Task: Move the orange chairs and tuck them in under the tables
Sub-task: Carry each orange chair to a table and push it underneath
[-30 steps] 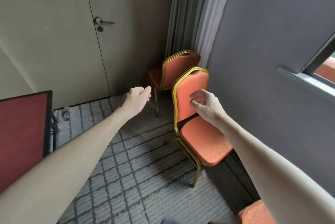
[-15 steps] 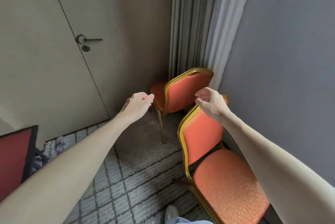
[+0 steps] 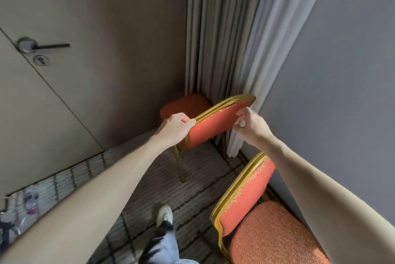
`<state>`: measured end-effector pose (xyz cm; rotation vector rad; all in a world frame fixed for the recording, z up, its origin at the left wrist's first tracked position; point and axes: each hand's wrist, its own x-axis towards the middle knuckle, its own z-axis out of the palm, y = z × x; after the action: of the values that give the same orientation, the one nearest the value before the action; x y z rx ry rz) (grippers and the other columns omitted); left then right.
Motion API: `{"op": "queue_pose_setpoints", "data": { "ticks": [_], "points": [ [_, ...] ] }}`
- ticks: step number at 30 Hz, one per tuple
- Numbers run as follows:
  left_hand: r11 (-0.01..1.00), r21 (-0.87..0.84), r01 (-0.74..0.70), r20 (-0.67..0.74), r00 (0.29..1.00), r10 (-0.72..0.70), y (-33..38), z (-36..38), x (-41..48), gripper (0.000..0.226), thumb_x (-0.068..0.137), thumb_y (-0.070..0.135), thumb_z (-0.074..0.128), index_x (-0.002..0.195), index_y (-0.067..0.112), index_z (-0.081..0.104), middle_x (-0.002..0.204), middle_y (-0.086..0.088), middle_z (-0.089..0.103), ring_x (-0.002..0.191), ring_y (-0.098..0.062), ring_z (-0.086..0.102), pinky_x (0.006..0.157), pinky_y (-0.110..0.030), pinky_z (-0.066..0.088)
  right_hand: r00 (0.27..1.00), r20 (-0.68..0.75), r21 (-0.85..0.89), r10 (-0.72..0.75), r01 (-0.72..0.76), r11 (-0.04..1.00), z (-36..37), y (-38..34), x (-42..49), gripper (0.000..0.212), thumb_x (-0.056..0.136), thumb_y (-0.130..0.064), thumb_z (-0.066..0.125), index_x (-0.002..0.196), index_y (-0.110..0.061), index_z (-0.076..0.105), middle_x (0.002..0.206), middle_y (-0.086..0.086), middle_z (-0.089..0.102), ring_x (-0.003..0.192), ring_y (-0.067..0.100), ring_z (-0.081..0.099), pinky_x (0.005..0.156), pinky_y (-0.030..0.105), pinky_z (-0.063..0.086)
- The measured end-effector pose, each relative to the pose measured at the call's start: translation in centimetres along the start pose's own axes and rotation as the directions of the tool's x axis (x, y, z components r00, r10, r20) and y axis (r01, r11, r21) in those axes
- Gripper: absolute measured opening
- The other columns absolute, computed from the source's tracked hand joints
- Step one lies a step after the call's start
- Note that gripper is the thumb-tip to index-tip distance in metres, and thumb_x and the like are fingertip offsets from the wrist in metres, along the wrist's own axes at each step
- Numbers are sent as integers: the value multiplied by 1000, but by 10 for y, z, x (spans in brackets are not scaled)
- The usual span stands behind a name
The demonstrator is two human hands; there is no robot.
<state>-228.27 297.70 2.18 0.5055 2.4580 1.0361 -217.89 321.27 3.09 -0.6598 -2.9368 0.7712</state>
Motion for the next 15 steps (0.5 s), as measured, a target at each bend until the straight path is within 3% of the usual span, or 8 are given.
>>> {"op": "queue_pose_setpoints", "data": {
  "ticks": [4, 7, 12, 15],
  "points": [
    [998, -32, 62, 66, 996, -59, -12, 10, 74, 26, 94, 51, 53, 99, 29, 65, 97, 13, 66, 98, -13, 61, 88, -35, 50, 998, 17, -186, 62, -58, 981, 9, 6, 58, 56, 84, -20, 65, 132, -11, 38, 123, 11, 56, 118, 31, 48, 91, 40, 45],
    [993, -84, 86, 134, 988, -74, -10, 21, 116, 28, 93, 49, 57, 107, 27, 66, 104, 9, 66, 102, -15, 62, 90, -35, 50, 994, 28, -203, 103, -95, 975, 16, 9, 93, 57, 83, -22, 66, 131, -9, 38, 119, 13, 58, 116, 33, 50, 95, 39, 42],
    [991, -99, 89, 288, 956, -56, 12, 43, 162, 50, 95, 49, 54, 137, 22, 52, 136, 3, 55, 121, -16, 53, 95, -31, 42, 991, 44, -247, 125, -111, 963, 23, 19, 131, 67, 86, -23, 66, 144, -11, 35, 135, 12, 52, 131, 29, 43, 104, 41, 42],
    [995, -54, 87, 351, 934, -63, 24, 57, 182, 57, 96, 48, 52, 146, 21, 44, 146, -3, 48, 131, -24, 47, 104, -36, 40, 999, 34, -324, 33, -21, 946, 31, 28, 155, 76, 83, -18, 67, 149, -9, 31, 152, 12, 37, 147, 28, 23, 118, 41, 26]
  ]
}}
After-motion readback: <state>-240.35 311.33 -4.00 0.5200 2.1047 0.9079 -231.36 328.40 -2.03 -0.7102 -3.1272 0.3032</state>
